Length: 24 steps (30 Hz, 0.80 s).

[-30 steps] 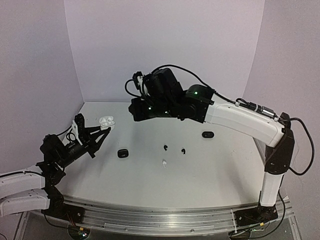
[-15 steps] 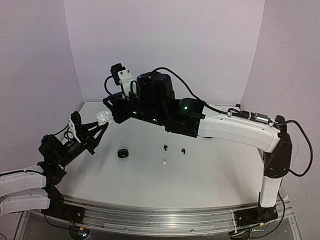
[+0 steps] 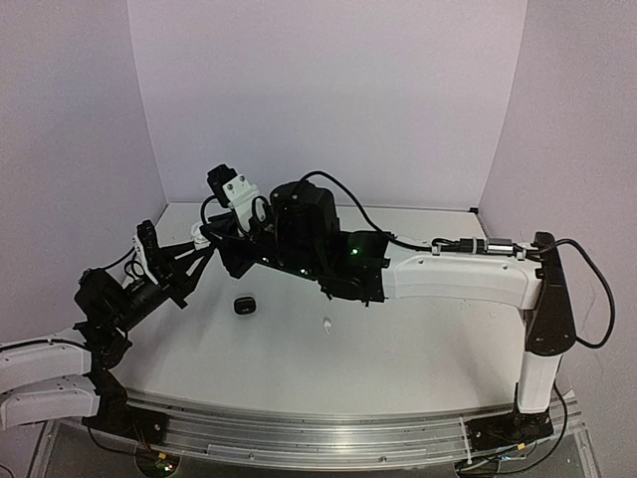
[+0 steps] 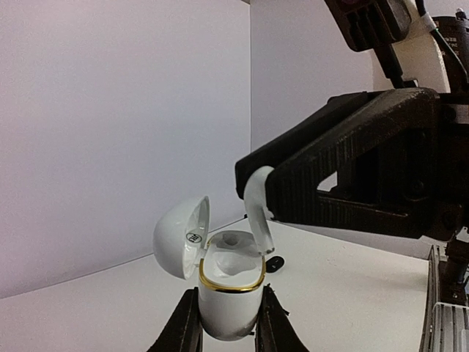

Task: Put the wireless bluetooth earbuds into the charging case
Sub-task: Insert the right earbud into the right side groove of the charging case.

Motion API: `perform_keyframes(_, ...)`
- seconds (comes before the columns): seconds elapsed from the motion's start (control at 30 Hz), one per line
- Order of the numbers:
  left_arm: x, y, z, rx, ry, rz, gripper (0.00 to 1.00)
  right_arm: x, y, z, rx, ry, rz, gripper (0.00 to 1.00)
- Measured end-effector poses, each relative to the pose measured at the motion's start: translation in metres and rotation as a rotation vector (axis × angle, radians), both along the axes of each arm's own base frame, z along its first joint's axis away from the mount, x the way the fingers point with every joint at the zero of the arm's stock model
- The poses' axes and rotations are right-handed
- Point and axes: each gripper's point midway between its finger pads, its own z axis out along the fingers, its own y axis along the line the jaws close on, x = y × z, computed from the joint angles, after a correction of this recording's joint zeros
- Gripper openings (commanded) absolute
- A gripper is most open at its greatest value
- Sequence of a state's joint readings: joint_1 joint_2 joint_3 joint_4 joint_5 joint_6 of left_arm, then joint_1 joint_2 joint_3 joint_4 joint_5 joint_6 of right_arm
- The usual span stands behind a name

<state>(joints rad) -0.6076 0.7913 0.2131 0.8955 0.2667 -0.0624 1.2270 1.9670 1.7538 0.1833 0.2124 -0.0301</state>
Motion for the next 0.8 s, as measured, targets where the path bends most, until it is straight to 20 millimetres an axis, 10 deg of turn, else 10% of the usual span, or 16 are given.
perform_keyframes(0.8,-0.004,-0.002,-0.002,-0.002,0.009,-0.025,0.0,0.011,-0.008,-0.007,-0.041,-0.091,-0.065,0.0)
